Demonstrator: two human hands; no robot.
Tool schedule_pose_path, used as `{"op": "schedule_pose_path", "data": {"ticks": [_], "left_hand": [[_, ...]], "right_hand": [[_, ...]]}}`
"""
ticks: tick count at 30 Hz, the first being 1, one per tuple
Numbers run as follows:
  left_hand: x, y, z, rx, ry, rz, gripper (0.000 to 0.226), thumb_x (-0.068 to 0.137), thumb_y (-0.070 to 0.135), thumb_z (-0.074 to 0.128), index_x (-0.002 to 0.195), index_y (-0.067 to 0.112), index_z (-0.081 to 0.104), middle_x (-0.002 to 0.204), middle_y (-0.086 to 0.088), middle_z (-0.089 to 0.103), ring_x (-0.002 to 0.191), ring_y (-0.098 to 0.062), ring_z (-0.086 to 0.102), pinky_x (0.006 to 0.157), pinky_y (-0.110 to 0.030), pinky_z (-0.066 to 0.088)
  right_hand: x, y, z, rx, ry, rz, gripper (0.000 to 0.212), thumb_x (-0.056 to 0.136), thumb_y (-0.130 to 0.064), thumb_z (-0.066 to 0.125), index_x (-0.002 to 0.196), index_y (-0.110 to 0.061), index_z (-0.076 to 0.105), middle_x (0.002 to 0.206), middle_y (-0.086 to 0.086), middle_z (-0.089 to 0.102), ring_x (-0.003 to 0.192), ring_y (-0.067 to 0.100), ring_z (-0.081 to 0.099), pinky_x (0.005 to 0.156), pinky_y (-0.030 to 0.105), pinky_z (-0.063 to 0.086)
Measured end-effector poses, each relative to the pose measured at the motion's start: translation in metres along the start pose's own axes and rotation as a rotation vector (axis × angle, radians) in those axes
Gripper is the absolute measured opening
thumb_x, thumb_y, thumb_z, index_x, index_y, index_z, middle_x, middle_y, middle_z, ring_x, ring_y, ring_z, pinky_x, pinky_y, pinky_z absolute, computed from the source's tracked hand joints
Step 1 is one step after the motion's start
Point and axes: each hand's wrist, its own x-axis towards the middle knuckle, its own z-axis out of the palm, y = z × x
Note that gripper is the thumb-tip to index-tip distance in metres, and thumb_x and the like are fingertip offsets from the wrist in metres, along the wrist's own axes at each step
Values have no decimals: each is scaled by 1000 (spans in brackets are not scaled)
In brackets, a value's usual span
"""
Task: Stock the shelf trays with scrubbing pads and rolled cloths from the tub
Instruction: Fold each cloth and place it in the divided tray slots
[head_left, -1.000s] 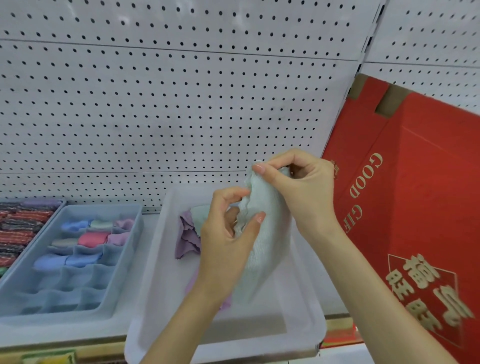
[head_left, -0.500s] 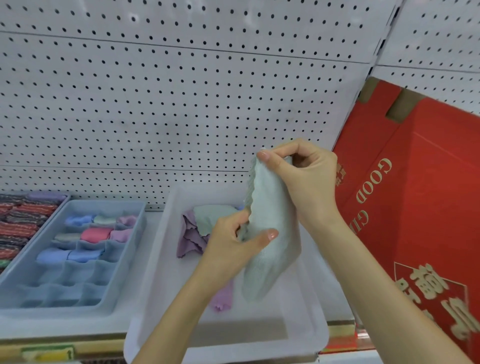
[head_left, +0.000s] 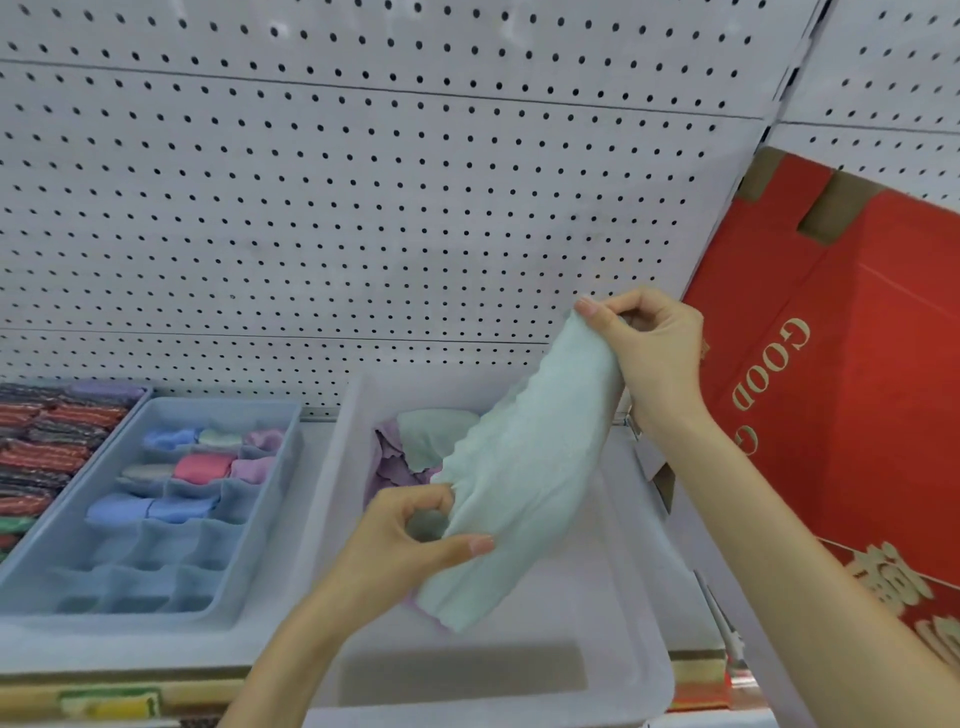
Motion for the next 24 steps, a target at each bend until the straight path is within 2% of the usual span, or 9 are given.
{"op": "schedule_pose_path", "data": {"ticks": [4,7,11,13,15,17,19,21,24], "left_hand": [[2,-7,-15,131,83,6,41,58,45,87,62,9,67,60,-1,60,56,-8,50,54,-21,39],[2,-7,-21,248,65,-12,18,60,36,79,59,19,72,58,-3,65,55,-2,51,57,-17,41],[2,-14,-15,127,61,-74,8,70,22,76,69,14,77,74,-6,73,66,-4,60,67,-14,45],[6,-25,-7,118,75,-74,8,76,17,76,83,12,77,86,-2,75,78,-5,64,73,-15,48],[13,-36,2,110,59,-74,22,76,10,78,96,18,73,97,5,74,87,-6,64,76,-16,50],[23,-41,12,74,19,-113,43,71,2,80,103,29,67,103,10,72,92,-3,66,79,-18,52],[31,-40,21,-37,-80,-209,56,71,-9,76,111,28,62,108,6,70,93,-4,68,77,-20,53],[38,-37,26,-107,-223,-227,52,73,-13,72,114,18,63,108,4,70,96,-7,67,78,-20,51],[38,-33,29,-98,-346,-189,32,74,-7,73,96,16,70,92,12,72,85,0,64,74,-16,47]], "right_hand": [[-5,20,-12,32,14,66,17,73,-14,79,64,-16,65,62,-5,63,68,13,54,68,31,44],[-10,32,-16,22,24,79,16,74,-12,78,65,-16,65,60,-10,64,66,10,55,69,27,43],[-19,43,-17,87,-25,109,21,73,-6,77,62,-19,66,65,-8,67,70,14,59,72,29,47],[-26,46,-13,101,-64,124,24,72,-6,78,58,-22,67,67,-5,67,70,15,59,71,30,47],[-33,43,-8,122,-115,134,25,71,-6,78,57,-22,67,69,-1,68,72,18,60,70,31,48],[-38,35,-3,150,-178,132,26,72,-4,77,57,-21,66,69,-2,68,73,19,61,70,31,48],[-40,25,1,173,-248,107,25,72,-1,75,58,-20,66,68,-5,67,71,15,60,69,28,49],[-40,14,4,179,-308,73,29,72,0,75,56,-22,66,66,-6,67,67,11,59,68,24,49],[-33,4,4,159,-367,33,23,72,2,75,60,-15,65,66,-7,68,66,9,60,65,20,48]]}}
